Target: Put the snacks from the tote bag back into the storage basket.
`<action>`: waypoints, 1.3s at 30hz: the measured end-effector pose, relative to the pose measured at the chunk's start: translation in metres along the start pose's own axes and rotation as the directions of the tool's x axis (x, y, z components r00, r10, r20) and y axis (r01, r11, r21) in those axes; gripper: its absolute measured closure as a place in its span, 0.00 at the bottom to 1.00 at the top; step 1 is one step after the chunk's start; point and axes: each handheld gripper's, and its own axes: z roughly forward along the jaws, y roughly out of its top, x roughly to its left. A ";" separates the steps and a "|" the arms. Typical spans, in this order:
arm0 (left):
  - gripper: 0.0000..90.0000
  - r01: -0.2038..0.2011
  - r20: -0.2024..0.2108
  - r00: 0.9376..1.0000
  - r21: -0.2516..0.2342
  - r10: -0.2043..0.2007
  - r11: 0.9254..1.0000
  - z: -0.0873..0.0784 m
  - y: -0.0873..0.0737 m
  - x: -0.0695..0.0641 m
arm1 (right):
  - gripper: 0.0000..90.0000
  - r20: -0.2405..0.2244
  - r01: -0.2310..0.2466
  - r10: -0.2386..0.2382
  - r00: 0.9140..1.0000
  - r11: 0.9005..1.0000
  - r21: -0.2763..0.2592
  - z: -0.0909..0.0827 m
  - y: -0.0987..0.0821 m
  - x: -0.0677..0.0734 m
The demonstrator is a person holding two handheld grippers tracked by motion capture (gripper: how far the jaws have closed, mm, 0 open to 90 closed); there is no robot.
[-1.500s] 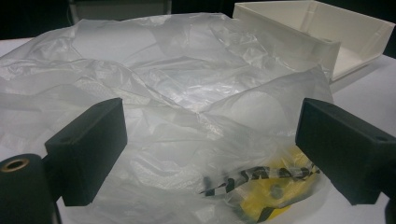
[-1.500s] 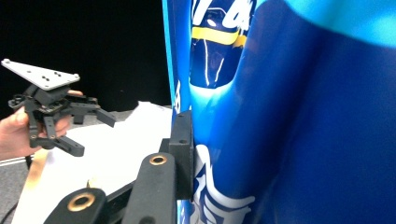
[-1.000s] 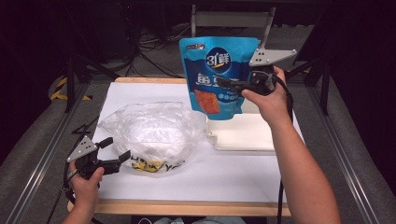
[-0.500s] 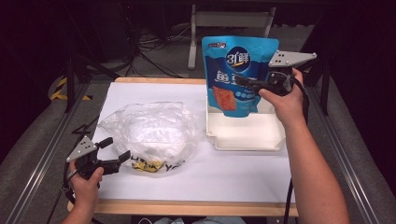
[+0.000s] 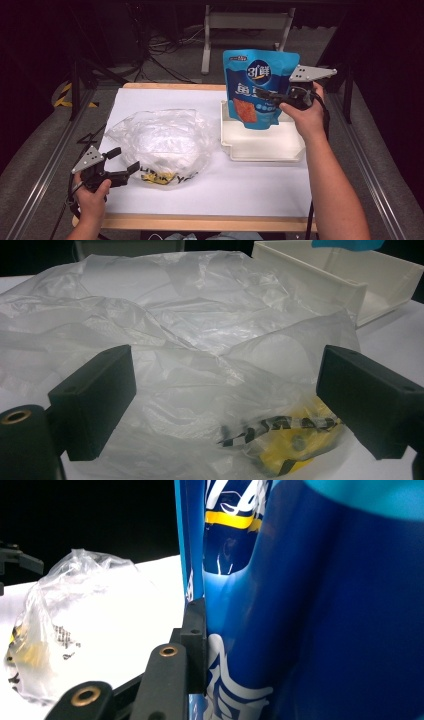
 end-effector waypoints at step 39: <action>0.11 0.008 -0.015 1.000 0.014 -0.008 1.000 0.000 -0.002 0.003 | 0.76 0.023 -0.034 0.032 0.999 0.992 0.123 0.029 -0.056 -0.009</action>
